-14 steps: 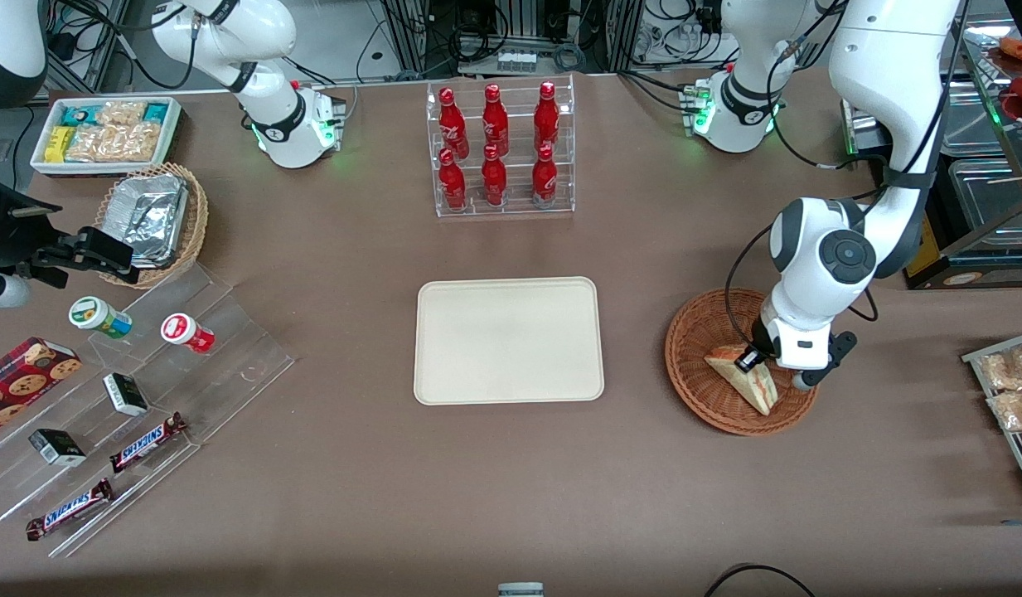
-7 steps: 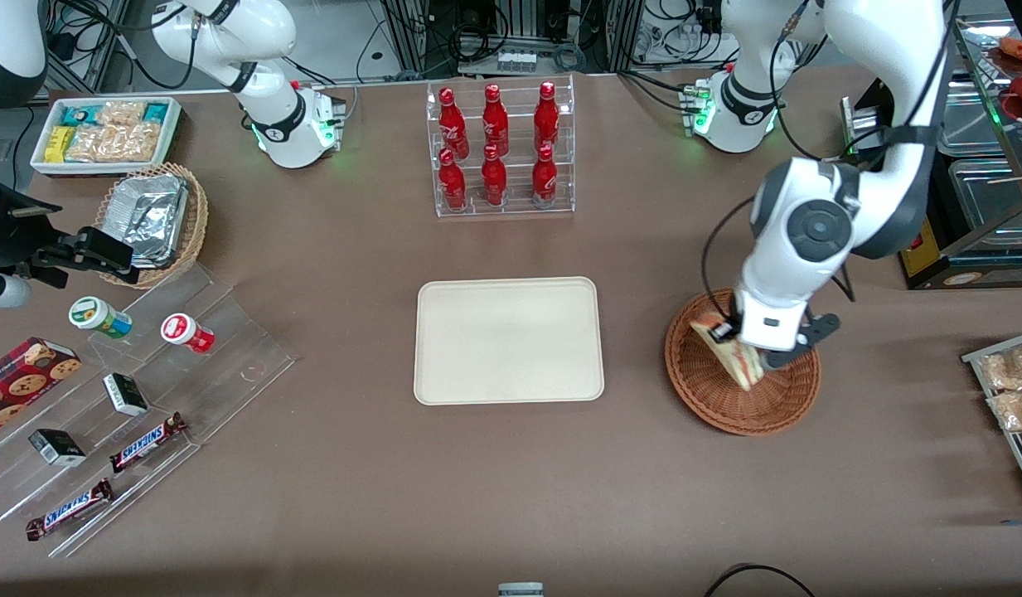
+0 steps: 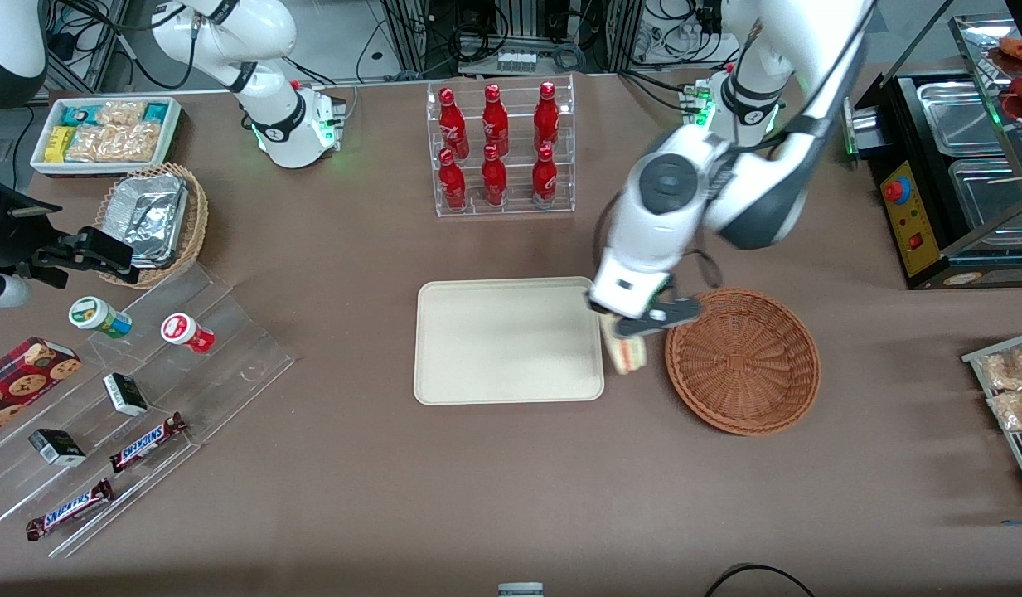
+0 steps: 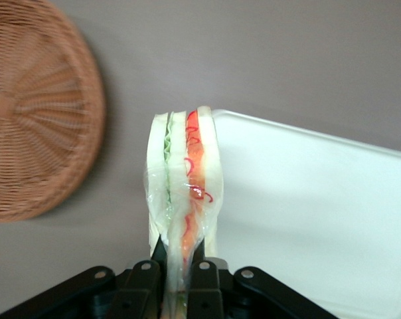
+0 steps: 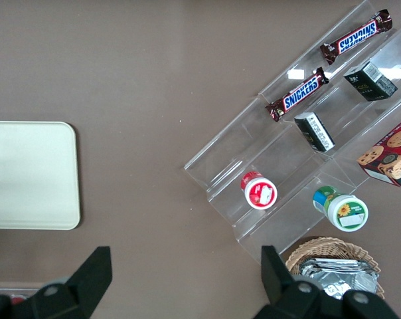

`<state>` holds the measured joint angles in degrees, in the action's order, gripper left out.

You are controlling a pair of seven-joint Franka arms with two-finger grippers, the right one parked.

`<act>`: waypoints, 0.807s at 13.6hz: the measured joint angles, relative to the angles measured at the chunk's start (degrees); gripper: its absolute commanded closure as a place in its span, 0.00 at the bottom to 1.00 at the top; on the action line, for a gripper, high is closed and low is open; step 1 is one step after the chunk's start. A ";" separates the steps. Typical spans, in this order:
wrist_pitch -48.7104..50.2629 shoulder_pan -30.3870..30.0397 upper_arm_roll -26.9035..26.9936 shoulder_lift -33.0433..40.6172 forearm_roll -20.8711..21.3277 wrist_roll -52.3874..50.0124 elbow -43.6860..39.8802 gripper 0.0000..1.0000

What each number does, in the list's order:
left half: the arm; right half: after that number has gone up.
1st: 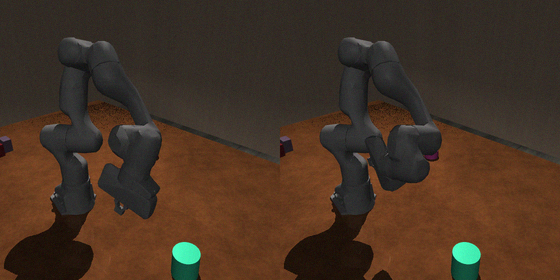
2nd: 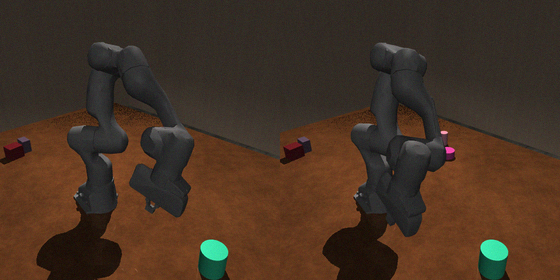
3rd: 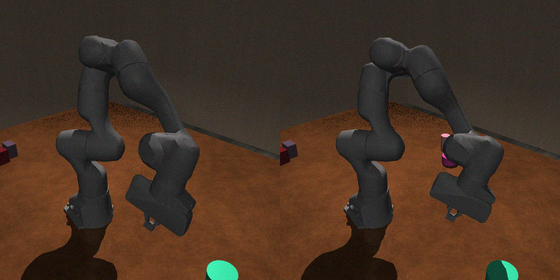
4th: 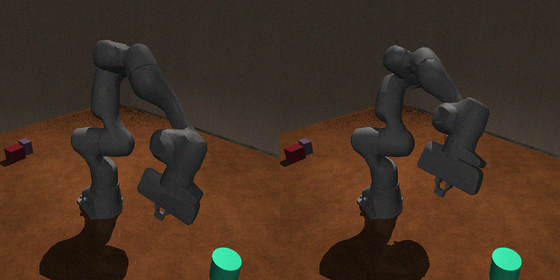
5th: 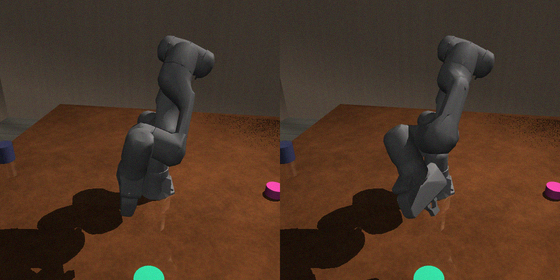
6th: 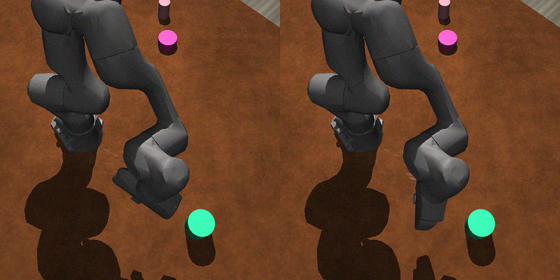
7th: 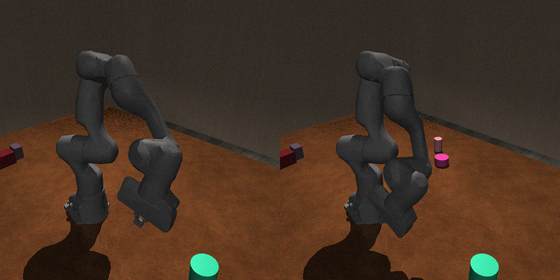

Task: Place sandwich from basket to tray
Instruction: 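Lift the sandwich and carry it over the cream tray, then lower the sandwich onto the tray and open the left gripper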

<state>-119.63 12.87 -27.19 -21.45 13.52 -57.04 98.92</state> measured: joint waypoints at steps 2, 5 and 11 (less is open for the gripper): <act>-0.02 4.06 -2.31 -5.02 5.99 -5.18 -3.02 1.00; -0.06 10.92 -2.44 -13.30 11.66 -9.75 -8.32 1.00; -3.99 12.51 -2.40 -18.90 15.05 -9.91 -11.05 1.00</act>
<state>-123.62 25.38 -29.58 -40.35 28.57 -66.95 87.87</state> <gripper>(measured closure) 0.850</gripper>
